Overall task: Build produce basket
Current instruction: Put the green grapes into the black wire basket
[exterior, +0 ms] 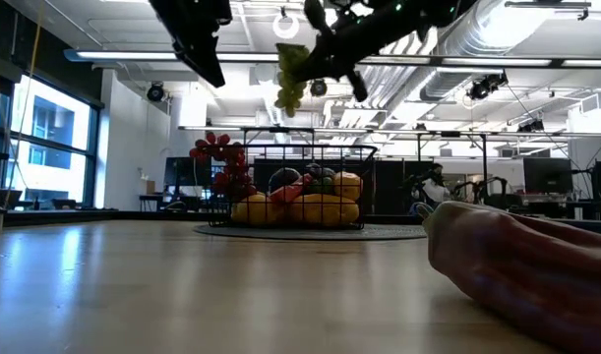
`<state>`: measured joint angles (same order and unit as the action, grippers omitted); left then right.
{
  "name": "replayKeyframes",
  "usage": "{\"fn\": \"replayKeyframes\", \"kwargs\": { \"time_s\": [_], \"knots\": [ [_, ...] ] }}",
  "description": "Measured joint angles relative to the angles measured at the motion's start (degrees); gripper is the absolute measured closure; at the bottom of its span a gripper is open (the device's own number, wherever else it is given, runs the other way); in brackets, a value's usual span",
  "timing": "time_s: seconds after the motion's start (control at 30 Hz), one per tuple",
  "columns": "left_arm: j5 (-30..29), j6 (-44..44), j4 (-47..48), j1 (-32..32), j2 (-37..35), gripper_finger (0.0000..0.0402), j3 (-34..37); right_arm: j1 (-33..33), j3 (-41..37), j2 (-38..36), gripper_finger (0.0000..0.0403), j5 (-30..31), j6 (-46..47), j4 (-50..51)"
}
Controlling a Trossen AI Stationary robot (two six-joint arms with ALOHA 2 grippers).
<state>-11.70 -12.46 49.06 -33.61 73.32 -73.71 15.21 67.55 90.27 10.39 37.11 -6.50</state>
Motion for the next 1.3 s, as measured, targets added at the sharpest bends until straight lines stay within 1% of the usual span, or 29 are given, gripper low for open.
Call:
{"fn": "replayKeyframes", "kwargs": {
  "time_s": [0.13, 0.23, 0.37, 0.5, 0.67, 0.77, 0.87, 1.1, 1.2, 1.3],
  "knots": [
    [0.06, -0.1, -0.02, -1.34, 0.0, 0.0165, 0.0, 1.73, 0.0, 4.34, 0.0403, -1.65, -2.58, -7.03],
    [0.0, -0.1, -0.02, -2.19, 0.0, 0.0165, 0.0, 2.47, 0.0, 8.36, 0.0403, -2.45, -2.88, -12.0],
    [-0.01, 0.02, -0.02, -3.09, 0.0, 0.0165, 0.0, 3.29, 0.0, 13.06, 0.0403, -2.81, -2.13, -16.65],
    [0.01, -0.05, 0.0, -3.82, 0.0, 0.0165, 0.0, 4.06, 0.0, 17.3, 0.0403, -5.79, -1.06, -20.6],
    [0.14, 0.3, 0.1, -4.31, 0.0, 0.0165, 0.0, 4.25, 0.0, 20.23, 0.0403, -7.78, 1.85, -20.77],
    [0.14, 0.3, 0.46, -4.31, 0.0, 0.0165, 0.0, 4.34, 0.0, 20.34, 0.0403, -8.89, 2.03, -20.45],
    [0.14, 0.3, 0.46, -4.31, 0.0, 0.0165, 0.0, 4.55, 0.0, 20.4, 0.0403, -9.07, 3.44, -18.18],
    [0.17, 0.3, 0.44, -4.31, 0.0, 0.0165, 0.0, 4.71, 0.0, 20.43, 0.0402, -11.99, 7.45, -16.42],
    [0.17, 0.3, 0.44, -4.31, 0.0, 0.0165, 0.0, 4.69, 0.0, 20.43, 0.0386, -12.89, 7.92, -16.34],
    [0.23, 0.32, 0.44, -4.26, 0.0, 0.0165, 0.0, 4.68, 0.0, 20.43, 0.0349, -13.11, 8.81, -15.97]
  ]
}}
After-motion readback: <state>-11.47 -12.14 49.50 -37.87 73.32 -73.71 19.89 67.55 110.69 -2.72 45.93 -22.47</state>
